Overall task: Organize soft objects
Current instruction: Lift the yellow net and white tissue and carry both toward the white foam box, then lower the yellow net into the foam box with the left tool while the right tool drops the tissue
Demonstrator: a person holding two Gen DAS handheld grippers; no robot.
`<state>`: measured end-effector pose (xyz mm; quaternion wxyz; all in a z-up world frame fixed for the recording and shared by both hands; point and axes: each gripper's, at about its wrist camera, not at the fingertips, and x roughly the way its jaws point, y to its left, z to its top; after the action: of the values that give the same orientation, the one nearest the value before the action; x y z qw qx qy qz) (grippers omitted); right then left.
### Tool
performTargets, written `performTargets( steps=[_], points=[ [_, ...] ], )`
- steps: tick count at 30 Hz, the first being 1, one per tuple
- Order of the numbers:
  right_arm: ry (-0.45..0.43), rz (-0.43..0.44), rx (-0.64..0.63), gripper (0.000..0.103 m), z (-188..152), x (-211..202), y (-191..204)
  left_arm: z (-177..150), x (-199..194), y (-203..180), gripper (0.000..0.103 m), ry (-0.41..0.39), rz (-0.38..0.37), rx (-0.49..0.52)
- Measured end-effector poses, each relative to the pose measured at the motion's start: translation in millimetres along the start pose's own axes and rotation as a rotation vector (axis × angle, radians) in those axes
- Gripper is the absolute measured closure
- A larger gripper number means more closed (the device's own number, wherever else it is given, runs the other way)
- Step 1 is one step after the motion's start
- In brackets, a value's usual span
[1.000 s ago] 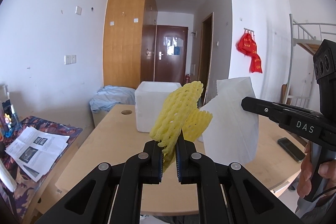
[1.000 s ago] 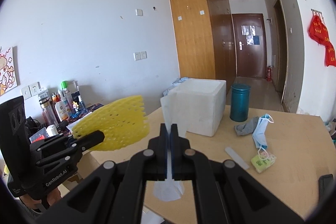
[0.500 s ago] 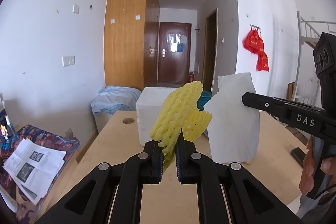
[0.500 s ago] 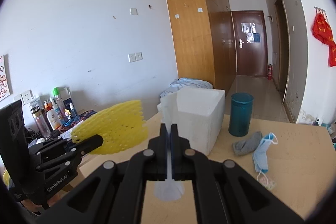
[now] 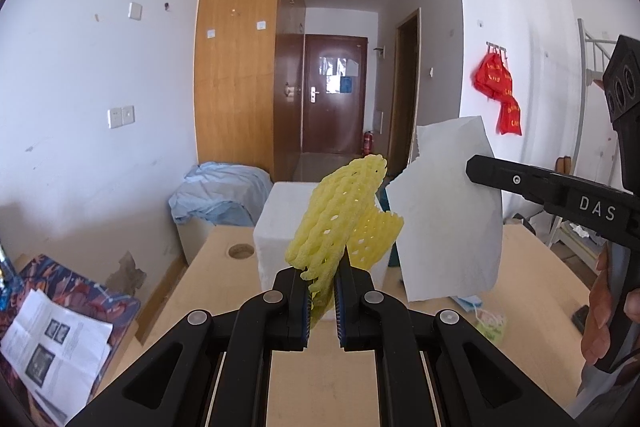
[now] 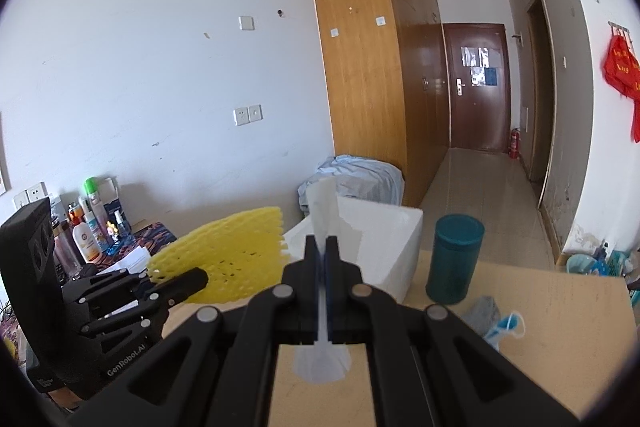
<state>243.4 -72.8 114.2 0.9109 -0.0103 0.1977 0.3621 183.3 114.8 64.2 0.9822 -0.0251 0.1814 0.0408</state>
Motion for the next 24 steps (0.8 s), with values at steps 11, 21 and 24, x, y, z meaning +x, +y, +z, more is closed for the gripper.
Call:
performTargets(
  steps=[11, 21, 24],
  points=[
    [0.0, 0.003, -0.016, 0.099, 33, 42, -21, 37, 56, 9, 0.093, 0.022, 0.0, -0.009],
    [0.012, 0.006, -0.03, 0.099, 40, 71, -29, 46, 99, 16, 0.093, 0.047, -0.011, -0.033],
    [0.009, 0.006, -0.032, 0.099, 41, 78, -32, 46, 116, 21, 0.093, 0.057, -0.016, -0.043]
  ],
)
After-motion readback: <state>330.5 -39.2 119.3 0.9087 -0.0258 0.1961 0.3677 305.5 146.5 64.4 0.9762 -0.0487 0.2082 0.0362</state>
